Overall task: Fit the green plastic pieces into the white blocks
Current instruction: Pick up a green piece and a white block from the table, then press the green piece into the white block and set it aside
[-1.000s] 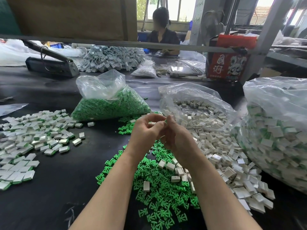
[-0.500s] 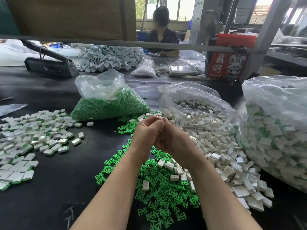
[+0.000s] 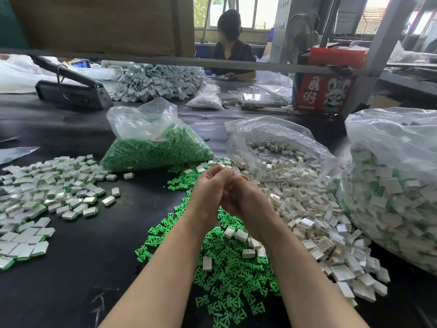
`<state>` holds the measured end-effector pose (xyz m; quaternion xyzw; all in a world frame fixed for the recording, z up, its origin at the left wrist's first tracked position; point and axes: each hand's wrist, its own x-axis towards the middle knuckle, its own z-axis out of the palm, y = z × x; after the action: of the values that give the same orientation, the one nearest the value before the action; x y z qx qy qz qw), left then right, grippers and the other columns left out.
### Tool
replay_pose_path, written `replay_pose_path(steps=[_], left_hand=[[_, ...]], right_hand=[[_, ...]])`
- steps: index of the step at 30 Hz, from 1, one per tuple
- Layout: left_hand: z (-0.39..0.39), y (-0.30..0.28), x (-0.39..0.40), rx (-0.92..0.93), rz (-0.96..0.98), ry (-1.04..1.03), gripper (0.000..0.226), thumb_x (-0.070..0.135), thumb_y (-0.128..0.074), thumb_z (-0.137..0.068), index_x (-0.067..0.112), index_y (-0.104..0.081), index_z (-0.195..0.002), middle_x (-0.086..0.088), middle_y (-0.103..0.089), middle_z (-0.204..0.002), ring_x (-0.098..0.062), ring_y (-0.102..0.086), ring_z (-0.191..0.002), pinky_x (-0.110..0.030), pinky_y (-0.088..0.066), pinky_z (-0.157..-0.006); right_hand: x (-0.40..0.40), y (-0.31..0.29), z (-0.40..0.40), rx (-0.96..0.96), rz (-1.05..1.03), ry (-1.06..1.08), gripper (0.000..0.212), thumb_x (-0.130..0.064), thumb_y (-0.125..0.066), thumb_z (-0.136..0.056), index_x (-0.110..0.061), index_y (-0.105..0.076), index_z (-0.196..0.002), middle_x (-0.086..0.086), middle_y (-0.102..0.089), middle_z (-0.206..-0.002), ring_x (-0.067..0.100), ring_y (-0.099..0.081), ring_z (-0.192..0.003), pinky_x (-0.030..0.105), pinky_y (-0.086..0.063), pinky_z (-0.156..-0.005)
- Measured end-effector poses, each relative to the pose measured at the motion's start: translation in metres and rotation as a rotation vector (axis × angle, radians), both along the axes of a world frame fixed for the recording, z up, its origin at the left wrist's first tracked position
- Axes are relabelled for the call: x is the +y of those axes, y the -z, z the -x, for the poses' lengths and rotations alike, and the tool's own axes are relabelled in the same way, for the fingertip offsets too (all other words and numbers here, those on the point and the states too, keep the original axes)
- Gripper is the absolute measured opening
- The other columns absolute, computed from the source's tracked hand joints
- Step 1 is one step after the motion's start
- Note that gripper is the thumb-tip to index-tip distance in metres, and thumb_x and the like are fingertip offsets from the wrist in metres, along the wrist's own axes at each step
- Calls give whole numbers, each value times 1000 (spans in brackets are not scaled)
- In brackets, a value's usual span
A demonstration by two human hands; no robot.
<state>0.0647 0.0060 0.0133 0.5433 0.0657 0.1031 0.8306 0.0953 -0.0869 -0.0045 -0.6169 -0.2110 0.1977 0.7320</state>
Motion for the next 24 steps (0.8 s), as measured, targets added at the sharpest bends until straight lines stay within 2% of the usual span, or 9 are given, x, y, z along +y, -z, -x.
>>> replay_pose_path(steps=[2,4,7,11,15,18,21,23,24], left_hand=[[1,-2,0,-8,8,10,40,0,-50,-90,19,-57,-56,-26,-63,-93,-7,-53,-38,-20,-42,-36],[1,-3,-1,-13,34,26,37,-2,-50,-90,17,-56,-59,-22,-67,-86,-9,-55,-38,-20,-42,-35],[2,-4,0,-7,69,32,38,-3,-50,-90,17,-56,-58,-20,-69,-82,-12,-56,-38,-20,-43,-35],[2,-3,1,-3,70,34,36,-3,-50,-90,16,-55,-60,-21,-69,-83,-12,-56,-37,-20,-42,-35],[1,-2,2,-8,72,55,46,-4,-50,-89,20,-60,-51,-20,-70,-82,-11,-56,-38,-21,-43,-36],[-2,2,5,2,54,54,42,-2,-50,-89,18,-62,-54,-13,-68,-71,-9,-52,-36,-19,-41,-36],[-4,3,11,28,28,81,2,6,-58,-78,7,-58,-76,-7,-54,-64,-7,-42,-39,-18,-35,-35],[-4,5,17,25,22,129,2,6,-61,-76,7,-59,-78,-4,-56,-62,-7,-47,-44,-20,-41,-37],[-4,5,19,13,23,150,6,5,-63,-79,9,-62,-76,-4,-61,-65,-8,-52,-47,-21,-45,-39]], right_hand=[[0,1,0,16,-11,11,34,-32,-41,-103,-6,-55,-86,-4,-40,-57,7,-38,-49,17,-33,-45],[0,2,-1,31,-33,12,35,-30,-42,-103,-12,-57,-77,-7,-42,-55,5,-40,-48,16,-36,-45],[1,2,0,20,-49,31,39,-28,-43,-102,-17,-51,-65,-7,-39,-51,5,-35,-45,16,-32,-43],[1,2,-1,16,-46,27,42,-28,-44,-102,-18,-49,-61,-7,-39,-50,6,-35,-45,16,-31,-44],[0,3,-1,37,-56,34,47,-28,-45,-102,-20,-50,-56,-8,-40,-49,4,-37,-42,15,-34,-42],[2,3,-1,37,-37,18,45,-36,-43,-102,-18,-47,-62,-4,-36,-54,8,-32,-46,19,-28,-44],[1,1,-2,69,-40,-65,49,-50,-30,-102,-9,-51,-86,3,-32,-62,14,-27,-53,31,-16,-53],[-1,-1,-3,120,-83,-113,56,-55,-22,-101,-9,-53,-97,6,-32,-64,17,-24,-54,38,-10,-59],[-3,-3,-4,144,-115,-125,58,-54,-20,-101,-8,-54,-93,7,-33,-64,17,-24,-53,39,-9,-60]])
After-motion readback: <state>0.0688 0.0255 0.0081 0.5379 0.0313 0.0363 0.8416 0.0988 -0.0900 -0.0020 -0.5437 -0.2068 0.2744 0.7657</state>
